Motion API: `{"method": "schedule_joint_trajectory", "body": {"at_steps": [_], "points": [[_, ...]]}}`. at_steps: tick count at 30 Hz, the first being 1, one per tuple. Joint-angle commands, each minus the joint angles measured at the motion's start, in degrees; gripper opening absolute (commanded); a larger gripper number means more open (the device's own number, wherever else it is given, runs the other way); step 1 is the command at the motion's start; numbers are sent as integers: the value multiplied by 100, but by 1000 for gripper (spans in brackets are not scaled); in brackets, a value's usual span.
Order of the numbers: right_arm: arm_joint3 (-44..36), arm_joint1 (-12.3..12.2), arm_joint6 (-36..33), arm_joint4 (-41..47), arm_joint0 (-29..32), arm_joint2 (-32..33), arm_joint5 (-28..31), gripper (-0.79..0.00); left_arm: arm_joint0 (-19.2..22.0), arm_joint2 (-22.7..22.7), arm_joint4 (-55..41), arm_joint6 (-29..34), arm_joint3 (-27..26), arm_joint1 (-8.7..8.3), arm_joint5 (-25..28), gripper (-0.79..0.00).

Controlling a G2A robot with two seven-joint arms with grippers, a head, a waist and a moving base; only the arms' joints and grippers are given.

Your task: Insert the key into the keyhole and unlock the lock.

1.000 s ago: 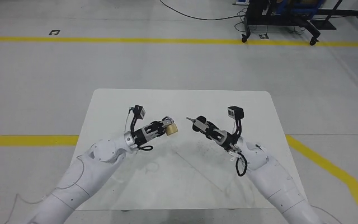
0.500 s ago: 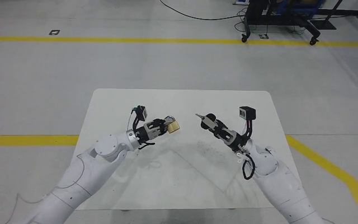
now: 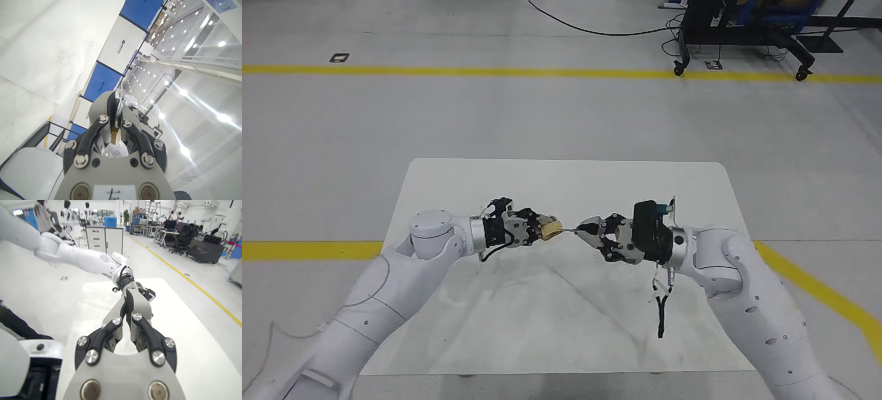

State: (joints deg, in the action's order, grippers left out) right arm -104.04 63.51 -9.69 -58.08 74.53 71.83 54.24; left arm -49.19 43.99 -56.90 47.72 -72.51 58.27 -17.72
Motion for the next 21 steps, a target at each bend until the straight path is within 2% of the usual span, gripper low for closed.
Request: {"method": "schedule_joint_trajectory", "body": {"at_steps": [1,10,14,18,21], "points": [[-31,-3,61,-230,29,22,-21,-785,-26,-39,-42,-11,77,48,225,-785],[-31,-3,61,-230,29,22,-21,-785,-26,-39,-42,-11,77,48,225,-785],[-454,-50,-434,-1554,-199,-157,364,-785,-5,9,40,-213,-88,73,94,-785],[-1042,-154,-800,-2989,-456,-657,376,-785,76,-75,115,-346,-168,141,-268,-785],[-1395,-239,-823,-3638,-504,-788,376,-785,95,-110,225,-572,-229,177,-479,-785]]}}
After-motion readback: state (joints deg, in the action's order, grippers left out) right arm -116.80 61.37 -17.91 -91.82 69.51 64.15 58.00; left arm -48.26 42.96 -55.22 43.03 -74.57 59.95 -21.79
